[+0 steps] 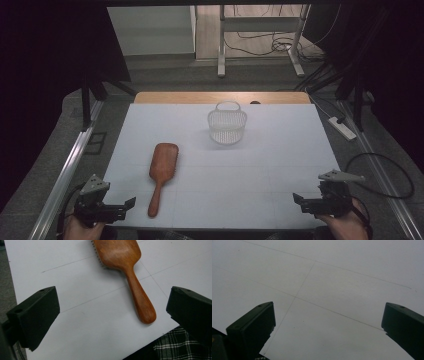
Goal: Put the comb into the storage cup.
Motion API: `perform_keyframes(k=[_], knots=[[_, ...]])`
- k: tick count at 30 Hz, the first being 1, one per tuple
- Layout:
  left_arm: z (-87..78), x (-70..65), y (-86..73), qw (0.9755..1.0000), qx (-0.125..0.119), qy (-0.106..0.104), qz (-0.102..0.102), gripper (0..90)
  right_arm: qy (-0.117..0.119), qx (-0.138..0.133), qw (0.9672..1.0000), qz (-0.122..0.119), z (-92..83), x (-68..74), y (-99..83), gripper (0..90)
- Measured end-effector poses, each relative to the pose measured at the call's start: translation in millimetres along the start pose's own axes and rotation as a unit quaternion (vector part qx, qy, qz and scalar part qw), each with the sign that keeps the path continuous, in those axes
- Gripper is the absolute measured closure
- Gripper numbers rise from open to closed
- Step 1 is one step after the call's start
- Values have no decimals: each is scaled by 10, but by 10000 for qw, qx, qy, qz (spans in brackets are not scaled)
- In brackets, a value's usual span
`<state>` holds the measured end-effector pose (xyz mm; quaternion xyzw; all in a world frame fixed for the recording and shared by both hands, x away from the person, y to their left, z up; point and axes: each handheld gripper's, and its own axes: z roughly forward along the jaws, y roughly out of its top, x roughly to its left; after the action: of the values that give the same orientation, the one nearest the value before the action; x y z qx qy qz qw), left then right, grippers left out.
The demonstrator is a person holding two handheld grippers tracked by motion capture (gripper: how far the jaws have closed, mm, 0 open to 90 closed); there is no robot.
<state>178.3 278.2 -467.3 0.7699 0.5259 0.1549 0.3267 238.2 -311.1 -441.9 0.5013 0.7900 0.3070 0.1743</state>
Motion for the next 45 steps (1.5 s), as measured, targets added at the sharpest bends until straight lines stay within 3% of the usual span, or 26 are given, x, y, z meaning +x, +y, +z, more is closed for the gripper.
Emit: perform_keyframes(k=[8,28,45], knots=[[-6,25,-3,9999,-23,-47,-99,0,-19,-16,10000,-85,-3,19,-1,0],[24,4,27,9999,142,-63,8,0,13,15,9997,-251,2,46,-1,0],[98,-42,146,9995,306,-36,20,0,35,31,9994,-329,7,58,0,0]])
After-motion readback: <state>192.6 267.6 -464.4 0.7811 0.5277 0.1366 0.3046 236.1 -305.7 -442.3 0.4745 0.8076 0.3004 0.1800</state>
